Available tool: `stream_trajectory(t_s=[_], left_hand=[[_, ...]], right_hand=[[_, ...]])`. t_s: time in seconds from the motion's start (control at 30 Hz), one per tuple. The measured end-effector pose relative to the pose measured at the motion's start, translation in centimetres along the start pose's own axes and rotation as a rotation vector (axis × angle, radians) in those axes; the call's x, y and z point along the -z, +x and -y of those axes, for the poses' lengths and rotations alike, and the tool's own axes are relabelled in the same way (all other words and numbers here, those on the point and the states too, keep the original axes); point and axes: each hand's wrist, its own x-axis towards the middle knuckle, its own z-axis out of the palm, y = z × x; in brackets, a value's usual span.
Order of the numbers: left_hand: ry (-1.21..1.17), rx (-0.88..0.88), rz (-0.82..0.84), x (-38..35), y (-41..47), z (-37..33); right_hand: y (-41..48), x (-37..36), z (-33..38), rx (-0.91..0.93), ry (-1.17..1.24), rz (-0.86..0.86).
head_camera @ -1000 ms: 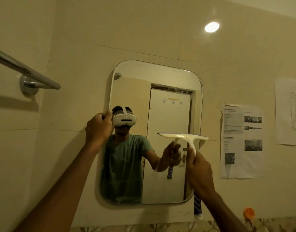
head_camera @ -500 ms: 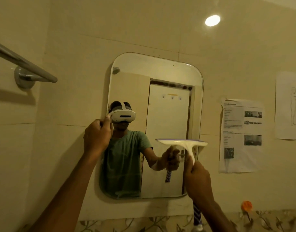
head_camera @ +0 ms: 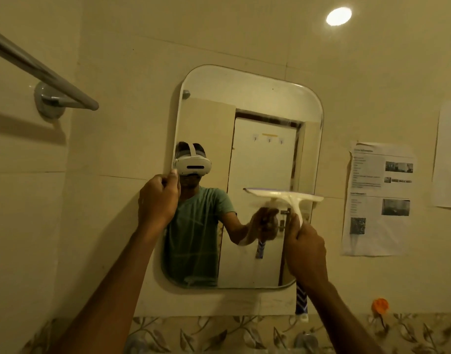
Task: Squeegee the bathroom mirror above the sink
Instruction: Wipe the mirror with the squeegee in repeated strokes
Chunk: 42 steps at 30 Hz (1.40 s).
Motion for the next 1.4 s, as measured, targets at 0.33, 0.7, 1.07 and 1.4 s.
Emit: stream_trajectory(t_s=[0.33, 0.7, 1.07, 1.4], left_hand=[[0.024, 0.014, 0.012, 0.5, -0.6, 0.3], [-0.015, 0.031, 0.011, 0.3, -1.1, 0.9], [-0.008, 0.048, 0.044, 0.8, -2.2, 1.6], [0.003, 0.045, 0.035, 0.8, -3.6, 3.1]], right_hand=[[-2.2, 0.1, -0.4, -0.011, 0.001, 0.021], [-6.3, -1.8, -3.3, -0.148, -0.093, 0.081], [-1.6, -0.2, 1.1, -0.036, 0.005, -0.034], [-9.2, -2.6, -3.1, -0.196, -0.066, 0.063]])
